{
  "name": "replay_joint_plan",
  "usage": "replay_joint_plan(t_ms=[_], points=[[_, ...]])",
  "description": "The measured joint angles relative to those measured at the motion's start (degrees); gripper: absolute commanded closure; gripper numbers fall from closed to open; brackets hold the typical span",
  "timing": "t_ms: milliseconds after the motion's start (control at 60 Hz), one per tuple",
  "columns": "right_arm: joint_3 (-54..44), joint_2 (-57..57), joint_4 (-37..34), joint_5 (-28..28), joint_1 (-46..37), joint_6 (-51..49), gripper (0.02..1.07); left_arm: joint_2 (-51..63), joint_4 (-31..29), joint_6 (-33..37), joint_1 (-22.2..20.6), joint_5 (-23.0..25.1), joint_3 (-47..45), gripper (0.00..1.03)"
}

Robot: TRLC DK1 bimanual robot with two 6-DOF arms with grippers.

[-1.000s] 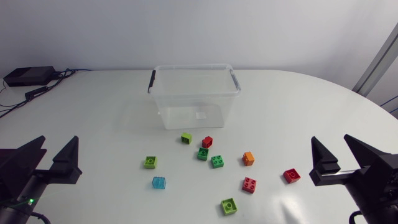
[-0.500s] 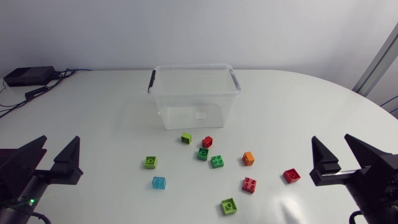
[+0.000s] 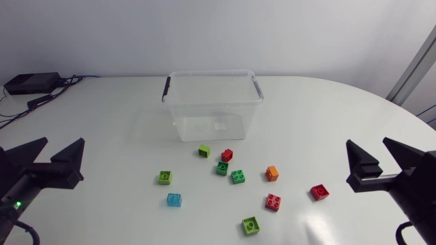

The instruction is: Place the duplo bricks in the container

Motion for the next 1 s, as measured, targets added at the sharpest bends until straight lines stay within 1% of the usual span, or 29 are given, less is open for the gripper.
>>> replay_joint_plan(t_ms=[67, 150, 217, 250, 317, 383, 433, 517, 633, 733, 817, 867, 1000], points=[[2.27, 2.86, -1.18, -0.02, 0.00, 0.00, 0.07, 4.76, -1.25, -0.39, -0.52, 0.00, 3.41, 0.04], [5.05, 7.10, -2.86, -0.07, 0.00, 0.00, 0.07, 12.22, -4.52, -0.57, -1.36, 0.00, 8.15, 0.04], [7.23, 10.78, -4.68, -0.22, 0.00, 0.00, 0.07, 19.85, -9.70, -0.55, -2.19, 0.00, 13.31, 0.04], [8.24, 12.35, -5.60, -0.26, 0.00, 0.00, 0.07, 22.80, -11.34, -0.52, -2.56, 0.00, 15.30, 0.04], [10.36, 16.11, -7.13, -0.44, 0.00, 0.00, 0.07, 29.81, -16.72, 0.57, -4.15, -0.07, 20.17, 0.04], [12.17, 19.30, -8.74, -0.46, 0.00, 0.00, 0.07, 35.65, -20.09, 2.49, -5.68, 0.00, 23.96, 0.04], [13.40, 21.40, -9.84, -0.46, -0.02, 0.00, 0.07, 39.56, -21.51, 4.35, -6.82, -0.07, 26.23, 0.05], [15.06, 24.35, -11.65, -1.20, -0.17, 0.22, 0.07, 45.05, -22.47, 7.91, -8.37, 0.11, 28.92, 0.06], [16.55, 27.06, -13.84, -3.50, -1.55, 0.59, 0.07, 53.53, -23.15, 15.45, -10.93, 1.60, 32.20, 0.06], [17.29, 28.48, -16.26, -5.16, -2.29, 1.09, 0.07, 59.60, -23.32, 21.07, -11.96, 2.86, 33.57, 0.06], [18.01, 29.66, -18.38, -6.91, -2.84, 1.07, 0.07, 63.39, -23.52, 25.44, -12.04, 4.07, 34.53, 0.06], [19.30, 31.04, -21.05, -8.31, -3.13, 1.05, 0.07, 65.37, -23.54, 29.09, -12.33, 4.83, 35.06, 0.06], [22.05, 34.34, -24.90, -11.47, -3.85, 0.96, 0.07, 67.87, -23.54, 37.99, -13.57, 7.45, 35.12, 0.06]])
